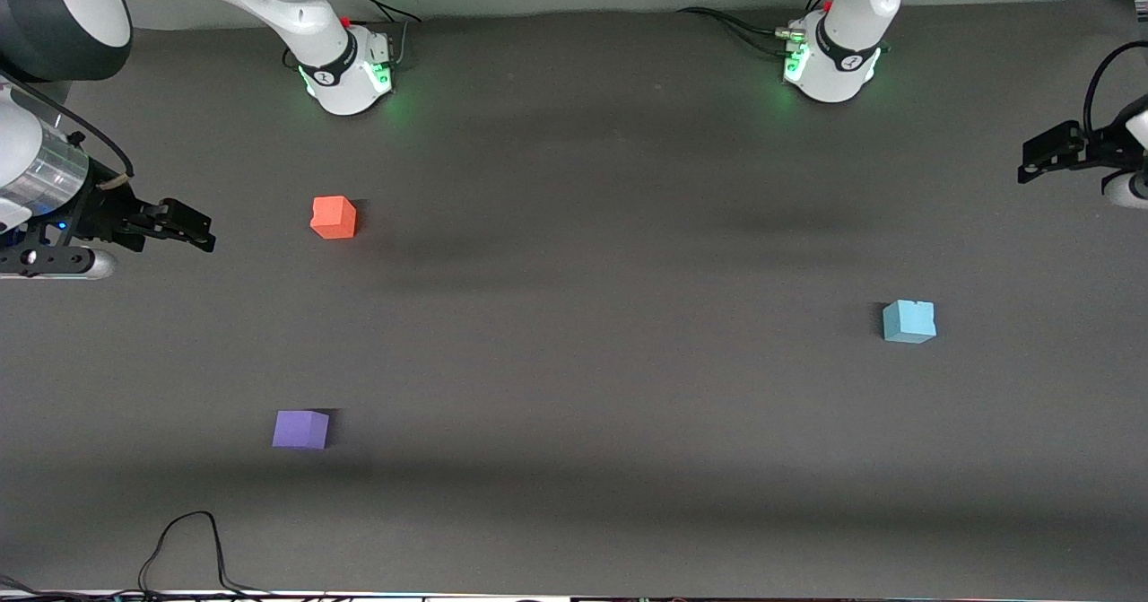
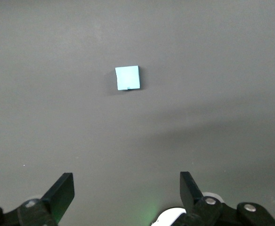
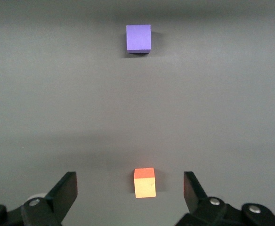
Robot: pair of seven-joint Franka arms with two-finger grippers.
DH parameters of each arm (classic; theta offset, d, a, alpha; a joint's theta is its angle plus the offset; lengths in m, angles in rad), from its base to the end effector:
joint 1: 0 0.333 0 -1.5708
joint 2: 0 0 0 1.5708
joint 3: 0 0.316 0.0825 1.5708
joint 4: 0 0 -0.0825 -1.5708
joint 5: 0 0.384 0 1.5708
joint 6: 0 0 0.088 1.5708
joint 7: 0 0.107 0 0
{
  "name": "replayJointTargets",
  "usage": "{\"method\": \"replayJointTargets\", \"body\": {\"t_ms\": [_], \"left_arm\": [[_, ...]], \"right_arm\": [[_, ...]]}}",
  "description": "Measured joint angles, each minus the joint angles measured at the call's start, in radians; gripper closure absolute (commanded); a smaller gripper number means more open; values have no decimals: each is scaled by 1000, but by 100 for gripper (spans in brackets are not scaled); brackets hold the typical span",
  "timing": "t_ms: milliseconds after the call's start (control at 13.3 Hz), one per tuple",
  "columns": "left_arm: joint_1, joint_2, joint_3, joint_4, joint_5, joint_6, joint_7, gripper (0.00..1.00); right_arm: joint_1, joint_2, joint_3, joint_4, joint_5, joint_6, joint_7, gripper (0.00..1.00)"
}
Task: Place blue block between orange and purple blocks
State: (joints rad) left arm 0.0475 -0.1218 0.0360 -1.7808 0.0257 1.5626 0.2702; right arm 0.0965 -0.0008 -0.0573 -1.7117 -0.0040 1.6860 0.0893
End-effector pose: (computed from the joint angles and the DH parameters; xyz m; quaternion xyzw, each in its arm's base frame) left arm 0.5085 0.0463 0.5900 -0.9944 0.0938 0.0493 0.0020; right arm 0.5589 0.0215 0.5680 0.9996 -0.0248 -0.0123 0.0028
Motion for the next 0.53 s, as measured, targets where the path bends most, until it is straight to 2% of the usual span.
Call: {"method": "replayJointTargets", "body": {"t_ms": [225, 525], "left_arm": [[0, -41, 0, -98, 1, 78, 3, 0], [0, -13, 0, -243, 2, 272, 5, 0]], "right_arm": [[-1, 0, 0, 0, 0, 0, 0, 0], [-3, 1, -1, 1, 0, 0, 0, 0]]}}
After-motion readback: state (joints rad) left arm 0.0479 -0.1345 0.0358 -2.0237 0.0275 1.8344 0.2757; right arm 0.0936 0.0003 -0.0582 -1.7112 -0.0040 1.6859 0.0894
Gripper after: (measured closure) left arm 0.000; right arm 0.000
